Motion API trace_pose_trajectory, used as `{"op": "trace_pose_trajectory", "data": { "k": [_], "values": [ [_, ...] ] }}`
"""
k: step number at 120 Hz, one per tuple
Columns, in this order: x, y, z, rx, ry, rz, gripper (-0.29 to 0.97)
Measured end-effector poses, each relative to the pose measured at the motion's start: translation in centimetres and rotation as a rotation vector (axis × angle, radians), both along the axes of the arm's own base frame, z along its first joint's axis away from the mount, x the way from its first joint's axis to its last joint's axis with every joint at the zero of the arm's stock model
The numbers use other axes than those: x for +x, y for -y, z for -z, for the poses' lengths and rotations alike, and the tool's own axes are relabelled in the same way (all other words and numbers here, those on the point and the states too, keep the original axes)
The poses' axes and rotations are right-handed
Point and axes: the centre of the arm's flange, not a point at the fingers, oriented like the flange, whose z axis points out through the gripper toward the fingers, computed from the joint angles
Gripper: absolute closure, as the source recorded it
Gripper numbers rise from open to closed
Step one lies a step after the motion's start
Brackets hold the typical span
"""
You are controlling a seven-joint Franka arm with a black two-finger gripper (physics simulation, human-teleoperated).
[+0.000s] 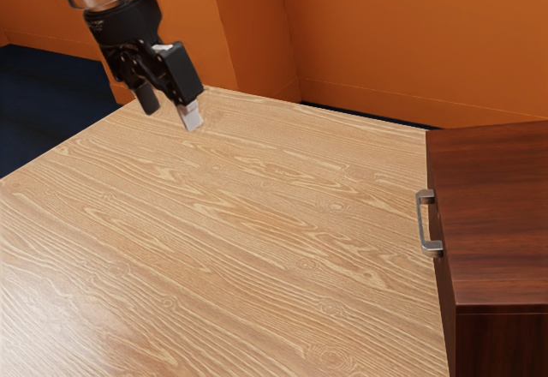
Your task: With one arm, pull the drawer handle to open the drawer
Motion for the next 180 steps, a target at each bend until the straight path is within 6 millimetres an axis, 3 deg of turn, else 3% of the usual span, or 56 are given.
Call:
{"op": "trace_pose_trajectory", "data": {
  "k": [20, 28, 35, 42, 51, 65, 75, 94, 111, 137, 153, 180],
  "values": [
    [-0.7, -8.5, 0.4, -0.002, -0.025, -0.193, 0.02],
    [-0.2, -10.2, 2.2, -0.013, -0.059, -0.237, 0.02],
    [0.1, -10.5, 4.7, -0.039, -0.102, -0.253, 0.02],
    [0.1, -8.8, 7.2, -0.072, -0.136, -0.240, 0.02],
    [-0.2, -3.7, 9.3, -0.119, -0.160, -0.182, 0.03],
    [-1.4, 1.6, 11.2, -0.186, -0.151, -0.168, 0.03],
    [-2.7, 3.5, 12.4, -0.232, -0.132, -0.211, 0.04],
    [-1.4, 7.3, 13.8, -0.336, -0.097, -0.272, 0.04],
    [1.0, 9.3, 15.6, -0.404, -0.078, -0.338, 0.05],
    [4.9, 10.0, 16.5, -0.457, -0.021, -0.407, 0.06],
    [6.2, 10.3, 16.9, -0.474, 0.011, -0.433, 0.07],
    [7.2, 14.2, 18.7, -0.524, 0.002, -0.425, 0.08]
  ]
}}
